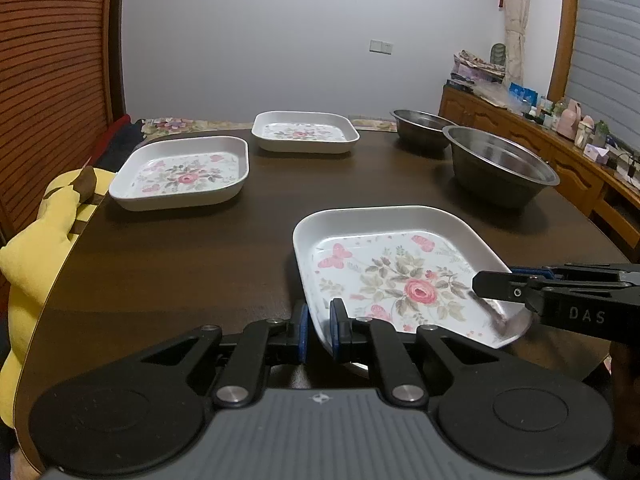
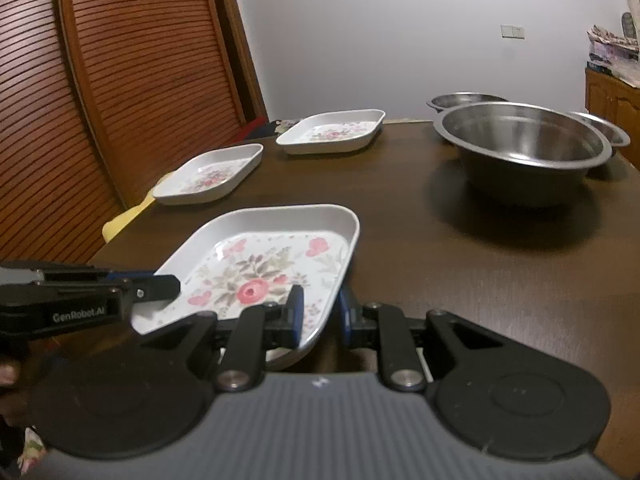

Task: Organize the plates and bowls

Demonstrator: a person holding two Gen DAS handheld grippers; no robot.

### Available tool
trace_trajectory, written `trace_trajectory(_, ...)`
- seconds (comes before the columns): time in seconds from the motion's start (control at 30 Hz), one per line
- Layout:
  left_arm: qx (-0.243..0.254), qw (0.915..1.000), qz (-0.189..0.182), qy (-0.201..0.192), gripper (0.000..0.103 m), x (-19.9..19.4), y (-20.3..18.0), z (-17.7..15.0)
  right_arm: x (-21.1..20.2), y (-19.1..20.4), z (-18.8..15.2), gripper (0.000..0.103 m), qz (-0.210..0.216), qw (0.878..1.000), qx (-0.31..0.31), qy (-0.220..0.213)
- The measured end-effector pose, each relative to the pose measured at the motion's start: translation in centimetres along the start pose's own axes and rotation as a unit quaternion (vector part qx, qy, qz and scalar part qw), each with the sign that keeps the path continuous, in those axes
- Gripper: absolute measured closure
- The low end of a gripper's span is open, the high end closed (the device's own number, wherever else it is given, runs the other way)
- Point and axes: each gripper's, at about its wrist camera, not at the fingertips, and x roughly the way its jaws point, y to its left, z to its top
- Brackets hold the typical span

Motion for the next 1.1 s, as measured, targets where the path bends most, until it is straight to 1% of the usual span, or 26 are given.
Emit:
trace_trajectory(0.13, -0.004, 1.0, 0.0, 0.002, 0.091, 0.2, 0.2, -0.1, 0.2, -0.2, -0.3, 0.083, 0.003, 1.0, 0.006, 0.0)
trace_trajectory(0.43, 0.0, 1.0, 0.003, -0.002, 0.091, 0.2, -0.1, -0.2, 0.2, 0.0, -0.7, 0.083, -0.003, 1.0, -0.007, -0.008)
trace_trajectory(0.67, -0.004, 1.0, 0.003, -0.003, 0.091, 0.1, -0.1, -0.2, 0.1, 0.0, -0.7, 0.082, -0.001, 1.0, -0.002, -0.008)
trace_trajectory(0.83, -0.011, 0.9998, 0.001, -0.013, 0.091, -0.4, 0.2, 0.3, -0.3, -0.2, -0.2, 0.082, -0.003, 1.0, 0.003, -0.016)
trace_trajectory(0.9, -0.012, 0.9997, 0.001, -0.019, 0.087, -0.7, 0.4, 0.7, -0.7, -0.3, 0.3, 0.082, -0.004, 1.0, 0.001, -0.023)
trace_trajectory(0.97, -0.01, 0.9996, 0.004, -0.026, 0.079, -1.2, 0.6, 1.2, -1.2, -0.5, 0.9, 0.082, -0.002, 1.0, -0.002, -0.028)
trace_trajectory(1.1, -0.004, 0.9992, 0.004, -0.04, 0.068, -1.9, 1.2, 2.4, -2.0, -0.4, 2.7, 0.082, 0.003, 0.999, -0.013, -0.041)
